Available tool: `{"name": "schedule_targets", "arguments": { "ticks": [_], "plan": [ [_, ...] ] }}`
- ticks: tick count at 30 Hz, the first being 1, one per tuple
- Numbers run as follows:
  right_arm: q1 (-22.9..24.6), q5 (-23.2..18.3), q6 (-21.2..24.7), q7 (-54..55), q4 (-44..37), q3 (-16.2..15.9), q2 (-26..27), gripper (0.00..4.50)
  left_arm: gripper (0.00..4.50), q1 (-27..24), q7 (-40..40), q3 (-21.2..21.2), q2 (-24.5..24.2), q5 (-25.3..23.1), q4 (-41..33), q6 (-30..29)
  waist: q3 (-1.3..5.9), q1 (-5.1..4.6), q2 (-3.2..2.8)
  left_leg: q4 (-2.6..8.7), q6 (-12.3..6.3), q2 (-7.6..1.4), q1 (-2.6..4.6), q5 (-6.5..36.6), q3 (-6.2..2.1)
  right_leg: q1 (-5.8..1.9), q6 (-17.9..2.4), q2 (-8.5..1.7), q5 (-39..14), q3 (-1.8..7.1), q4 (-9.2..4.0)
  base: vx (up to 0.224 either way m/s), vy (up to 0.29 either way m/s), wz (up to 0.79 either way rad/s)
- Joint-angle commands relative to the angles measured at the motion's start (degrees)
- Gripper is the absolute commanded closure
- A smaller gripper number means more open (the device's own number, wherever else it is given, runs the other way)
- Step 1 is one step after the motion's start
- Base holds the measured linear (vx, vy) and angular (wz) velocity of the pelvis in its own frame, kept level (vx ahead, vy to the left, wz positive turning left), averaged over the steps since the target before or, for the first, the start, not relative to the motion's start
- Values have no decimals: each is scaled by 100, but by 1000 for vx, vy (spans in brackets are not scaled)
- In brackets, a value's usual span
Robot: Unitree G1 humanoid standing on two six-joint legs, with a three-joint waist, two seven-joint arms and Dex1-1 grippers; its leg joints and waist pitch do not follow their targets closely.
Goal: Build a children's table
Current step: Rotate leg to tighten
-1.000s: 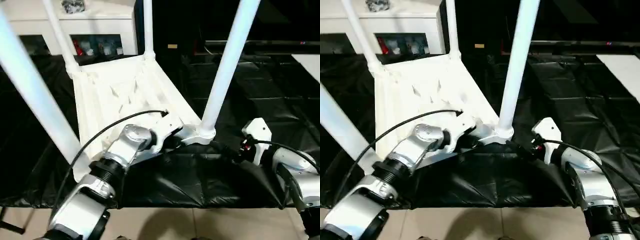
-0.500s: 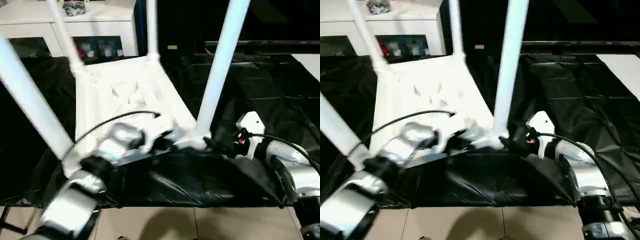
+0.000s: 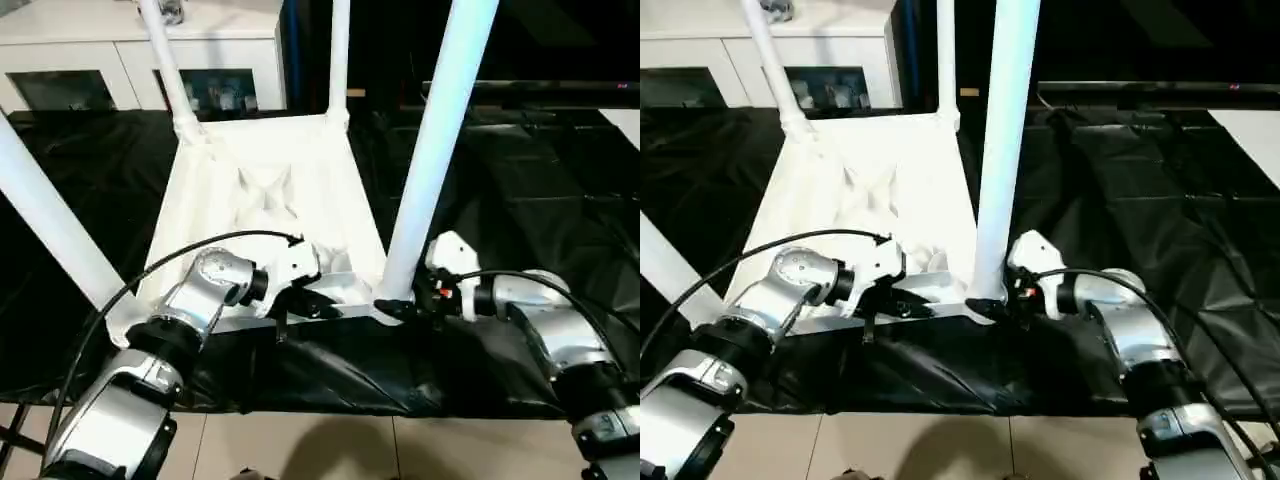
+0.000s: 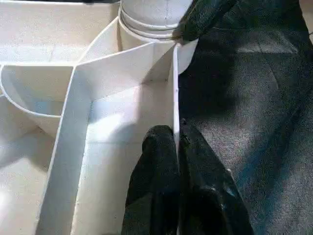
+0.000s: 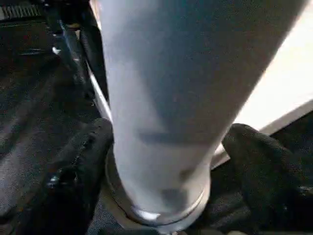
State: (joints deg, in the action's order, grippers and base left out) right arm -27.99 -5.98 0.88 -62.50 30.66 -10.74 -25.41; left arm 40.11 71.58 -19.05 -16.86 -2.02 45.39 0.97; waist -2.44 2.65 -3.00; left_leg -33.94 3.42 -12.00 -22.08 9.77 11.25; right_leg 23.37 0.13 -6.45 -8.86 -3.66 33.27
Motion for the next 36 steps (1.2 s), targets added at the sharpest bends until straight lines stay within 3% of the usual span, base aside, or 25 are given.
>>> {"name": "schedule_targets", "arguments": {
  "ticks": [1, 2, 4, 14, 25, 29, 31, 34, 35, 36],
  "plan": [
    [-180, -45, -102, -58, 81, -16, -4, 87, 450, -44, 310, -26, 12, 60, -13, 130, 414, -12, 115, 349, -598, -83, 102, 1157, -1, -299, -1521, -116, -963, 122, -273, 0, 0, 0],
    [-214, -34, -156, -101, 171, -21, 9, 92, 450, -45, 306, -28, 9, 55, -6, 135, 411, -23, 178, 350, -603, -82, 91, 1170, 5, -299, -1507, -116, -1022, 121, -281, 0, 0, 0],
    [-265, -18, -224, -147, 300, -11, 36, 117, 450, -46, 294, -34, 5, 51, 2, 144, 401, -15, 139, 357, -568, -90, 99, 1225, -4, -286, -1479, -128, -1180, 124, -288, 0, 0, 0],
    [-364, -76, -326, -340, 538, 14, 102, 183, 450, -9, 292, -56, 22, 9, 107, 214, 401, -27, 130, 357, -540, -82, 99, 1249, -4, -289, -1478, -114, -1181, 126, -286, 0, 0, 0],
    [-385, -127, -338, -440, 675, 17, 216, 191, 450, 37, 259, -77, 3, -50, 201, 218, 401, -51, 117, 362, -506, -81, 101, 1356, -7, -287, -1488, -109, -1227, 121, -293, 0, 0, 0],
    [-214, 1, -247, 651, 803, 210, 566, 191, 450, 147, -630, 32, 301, -177, 345, -109, 386, -81, 96, 376, -414, -72, 110, 1506, -14, -276, -1455, -112, -1414, 118, -322, 0, 0, 0],
    [-90, 106, -230, 1280, 830, 282, 788, 191, 450, 205, -1065, 49, 515, -243, 367, -299, 371, -115, 120, 401, -281, -65, 125, 1665, -29, -269, -1329, -120, -1770, 124, -360, 0, 0, 0],
    [58, 108, -121, 1745, 758, 339, 1084, 191, 450, 254, -1371, 67, 802, -229, 343, -518, 365, -156, 124, 413, -224, -53, 111, 1774, -36, -260, -1193, -105, -1969, 129, -388, 0, 0, 0],
    [96, 139, 24, 2429, 841, 413, 1498, 191, 450, 320, -1661, 81, 1143, -198, 349, -713, 337, -171, 68, 428, -182, -50, 130, 1880, -36, -220, -1164, -97, -2079, 135, -411, 0, 0, 0],
    [88, 162, 16, 2511, 862, 404, 1548, 191, 450, 329, -1702, 78, 1186, -202, 357, -729, 324, -189, 87, 438, -150, -40, 133, 1996, -41, -220, -1117, -98, -2232, 124, -435, 0, 0, 0]
  ]
}}
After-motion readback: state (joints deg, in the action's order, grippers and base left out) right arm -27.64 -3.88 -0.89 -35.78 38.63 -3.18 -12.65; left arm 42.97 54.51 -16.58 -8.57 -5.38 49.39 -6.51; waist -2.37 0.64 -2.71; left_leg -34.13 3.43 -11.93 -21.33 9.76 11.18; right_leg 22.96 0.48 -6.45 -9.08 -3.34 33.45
